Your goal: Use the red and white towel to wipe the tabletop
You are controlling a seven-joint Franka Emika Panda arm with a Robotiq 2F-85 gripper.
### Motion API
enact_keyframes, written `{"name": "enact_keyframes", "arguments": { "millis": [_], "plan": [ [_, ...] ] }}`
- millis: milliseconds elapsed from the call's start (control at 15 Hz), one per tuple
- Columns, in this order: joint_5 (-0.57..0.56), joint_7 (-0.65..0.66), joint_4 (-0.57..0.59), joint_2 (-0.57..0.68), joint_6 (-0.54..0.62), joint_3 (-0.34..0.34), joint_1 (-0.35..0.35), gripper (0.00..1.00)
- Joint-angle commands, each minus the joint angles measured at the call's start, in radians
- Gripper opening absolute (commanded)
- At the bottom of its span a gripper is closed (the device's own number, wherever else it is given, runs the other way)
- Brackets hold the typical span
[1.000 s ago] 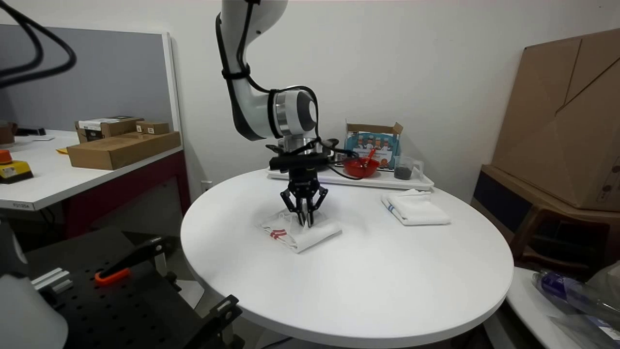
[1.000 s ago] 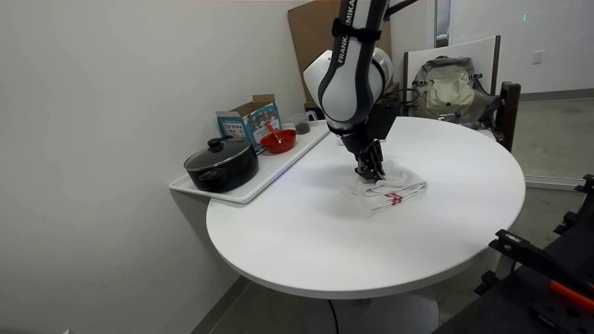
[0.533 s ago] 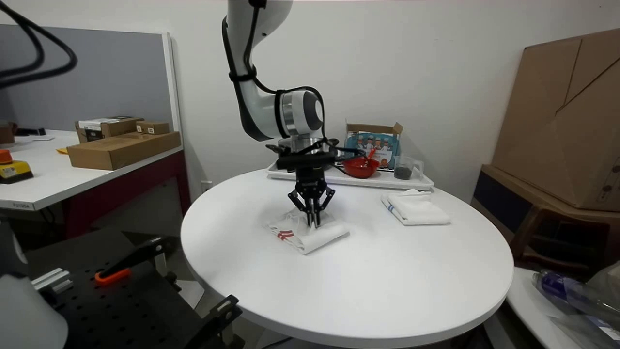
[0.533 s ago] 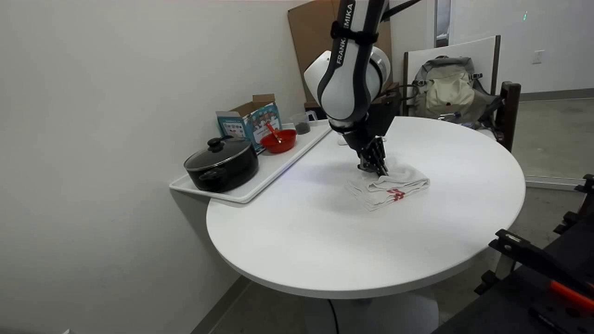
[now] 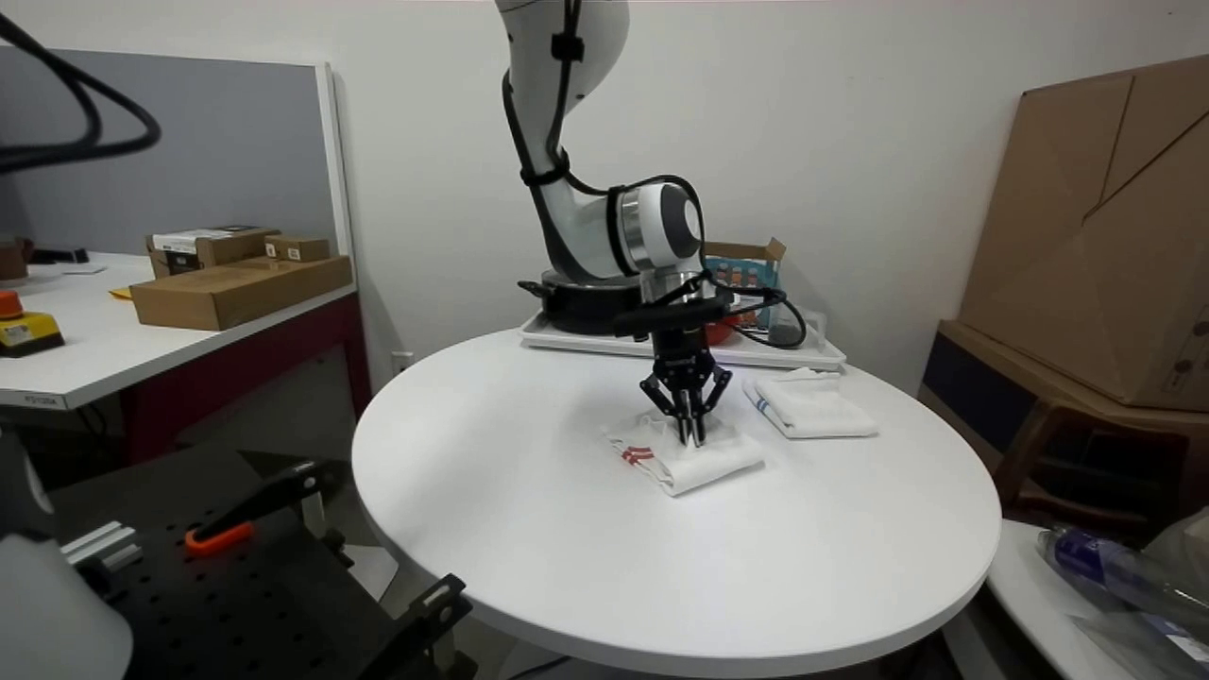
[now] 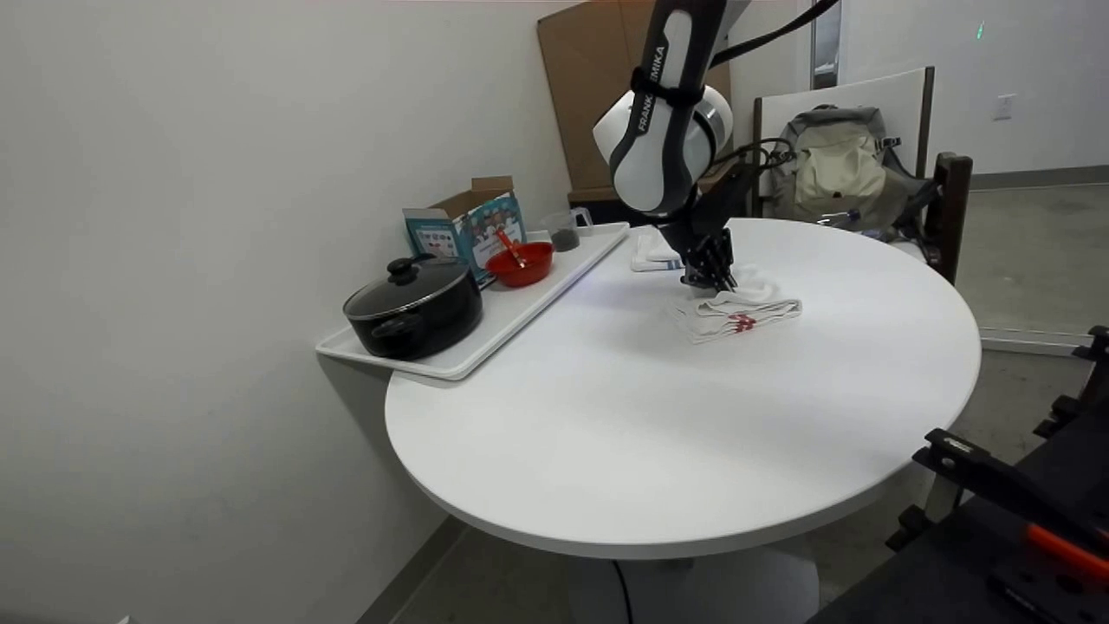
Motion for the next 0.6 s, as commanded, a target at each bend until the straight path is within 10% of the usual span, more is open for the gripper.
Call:
{"name": "enact_keyframes", "arguments": {
  "millis": [0, 533],
  "plan": [
    [0.0, 0.001, 0.02, 0.01, -0.009, 0.003, -0.007, 0.08],
    [0.049, -0.001, 0.201, 0.066, -0.135, 0.023, -0.008, 0.08]
  ]
}}
